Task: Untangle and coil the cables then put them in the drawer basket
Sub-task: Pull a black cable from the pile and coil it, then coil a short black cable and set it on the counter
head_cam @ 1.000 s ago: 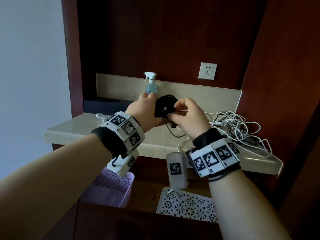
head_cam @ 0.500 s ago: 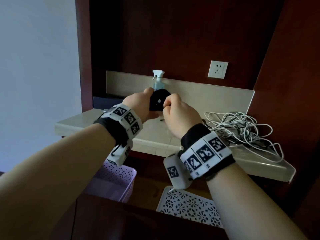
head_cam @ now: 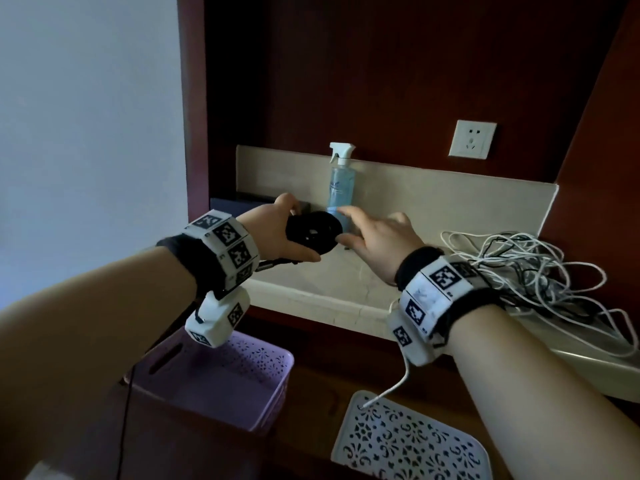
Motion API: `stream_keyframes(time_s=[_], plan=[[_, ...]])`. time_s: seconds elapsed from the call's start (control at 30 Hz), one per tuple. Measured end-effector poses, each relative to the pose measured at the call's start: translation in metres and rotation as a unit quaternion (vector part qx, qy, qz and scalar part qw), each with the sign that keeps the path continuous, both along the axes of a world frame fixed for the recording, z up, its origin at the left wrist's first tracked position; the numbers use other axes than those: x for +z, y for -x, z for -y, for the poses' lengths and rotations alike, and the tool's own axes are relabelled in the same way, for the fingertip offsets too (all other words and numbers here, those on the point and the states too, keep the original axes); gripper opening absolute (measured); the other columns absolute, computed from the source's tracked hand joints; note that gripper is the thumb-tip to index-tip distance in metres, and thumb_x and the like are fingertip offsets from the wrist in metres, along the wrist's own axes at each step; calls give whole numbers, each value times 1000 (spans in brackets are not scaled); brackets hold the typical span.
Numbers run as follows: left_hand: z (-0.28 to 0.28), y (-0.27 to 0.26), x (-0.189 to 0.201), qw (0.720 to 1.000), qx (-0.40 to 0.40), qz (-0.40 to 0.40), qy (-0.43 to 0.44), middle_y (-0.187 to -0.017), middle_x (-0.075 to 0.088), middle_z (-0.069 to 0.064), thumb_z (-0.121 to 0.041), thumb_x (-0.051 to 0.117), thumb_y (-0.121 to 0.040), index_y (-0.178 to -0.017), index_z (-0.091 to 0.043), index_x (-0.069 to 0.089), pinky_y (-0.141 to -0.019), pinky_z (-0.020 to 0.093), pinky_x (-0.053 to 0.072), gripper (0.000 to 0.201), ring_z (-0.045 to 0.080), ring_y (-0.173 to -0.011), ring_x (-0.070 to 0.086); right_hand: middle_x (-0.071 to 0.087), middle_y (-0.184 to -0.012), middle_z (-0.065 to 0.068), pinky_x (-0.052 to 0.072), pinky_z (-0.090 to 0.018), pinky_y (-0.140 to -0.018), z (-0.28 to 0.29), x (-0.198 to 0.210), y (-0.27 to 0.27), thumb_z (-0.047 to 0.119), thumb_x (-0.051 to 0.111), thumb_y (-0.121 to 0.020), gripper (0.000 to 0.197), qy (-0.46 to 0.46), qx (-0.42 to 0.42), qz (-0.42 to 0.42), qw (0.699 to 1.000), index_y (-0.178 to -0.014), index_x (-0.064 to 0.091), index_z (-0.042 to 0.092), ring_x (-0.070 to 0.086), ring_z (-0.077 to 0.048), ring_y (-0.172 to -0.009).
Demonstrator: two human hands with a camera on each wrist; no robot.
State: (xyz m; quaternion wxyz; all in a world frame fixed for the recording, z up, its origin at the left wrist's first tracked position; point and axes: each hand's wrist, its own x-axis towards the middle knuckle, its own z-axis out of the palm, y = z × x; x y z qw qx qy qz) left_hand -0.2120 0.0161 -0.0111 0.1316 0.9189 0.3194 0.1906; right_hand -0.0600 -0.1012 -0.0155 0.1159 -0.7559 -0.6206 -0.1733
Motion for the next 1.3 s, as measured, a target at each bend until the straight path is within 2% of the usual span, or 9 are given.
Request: stream_keyframes(time_s=[0.17, 0.33, 0.53, 0.63, 0.7, 0.8, 0.97, 1.17, 1.3], plan=[[-47, 8, 2, 999, -20, -39, -23, -93, 62, 3, -46, 78, -70, -120, -10, 32, -55, 18, 45, 77, 7, -65, 55, 46, -139, -4, 36, -34, -94, -51, 7, 20, 40, 44, -95, 53, 92, 24, -34, 995, -142, 25, 24, 47, -23, -121], [-114, 15, 0, 996, -54, -67, -3, -89, 64, 0, -43, 79, -70, -120, -17, 29, -62, 30, 53, 75, 15, -70, 63, 61, -108, -8, 42, -30, -73, -120, 5, 27, 28, 48, -95, 33, 81, 4, -149, 986, -124, 43, 13, 52, -18, -82], [-191, 13, -32, 983, -73, -171, 1, -114, 60, 5, -44, 69, -80, -121, -16, 36, -79, 34, 51, 59, 21, -90, 60, 67, -106, -10, 41, -28, -74, -196, -26, 32, 27, 46, -96, 26, 158, -74, -147, 974, -110, 57, 8, 60, -24, -90], [-210, 18, -33, 978, -93, -181, -31, -119, 56, 5, -40, 70, -81, -125, -14, 45, -87, 36, 48, 57, 23, -101, 57, 69, -99, -6, 42, -27, -67, -213, -26, 35, 29, 43, -98, 27, 187, -103, -125, 969, -91, 63, 11, 57, -16, -70], [-220, 21, -32, 974, -109, -185, -69, -119, 54, 3, -37, 73, -78, -122, -15, 51, -90, 37, 48, 54, 24, -104, 56, 66, -107, -4, 44, -29, -82, -217, -23, 35, 35, 42, -97, 30, 204, -123, -83, 968, -99, 64, 15, 60, -18, -90], [-226, 21, -35, 969, -122, -197, -82, -110, 58, 2, -35, 73, -78, -116, -15, 53, -86, 36, 50, 47, 23, -97, 59, 52, -123, 2, 27, -38, -102, -219, -14, 38, 45, 47, -92, 31, 196, -134, 35, 971, -118, 57, 33, 39, -23, -121], [-237, 10, -37, 963, -104, -221, -113, -104, 58, 2, -31, 70, -81, -111, -16, 51, -73, 31, 45, 38, 21, -90, 56, 49, -98, 2, 34, -24, -73, -222, -5, 55, 35, 66, -83, 41, 250, -70, 2, 966, -118, 57, 16, 53, -20, -101], [-256, -6, -28, 958, -95, -235, -132, -96, 53, 3, -24, 69, -83, -93, -19, 40, -71, 30, 40, 31, 20, -81, 48, 59, -120, -10, 44, -29, -79, -255, -9, 63, 28, 66, -84, 44, 294, -129, 28, 947, -121, 53, 8, 57, -26, -106], [-260, -10, -28, 960, -86, -235, -123, -97, 54, 5, -22, 72, -80, -92, -19, 40, -77, 34, 44, 35, 23, -83, 51, 63, -116, -10, 36, -20, -54, -267, -7, 63, 29, 63, -87, 45, 323, -145, 9, 935, -124, 51, 6, 55, -21, -87]])
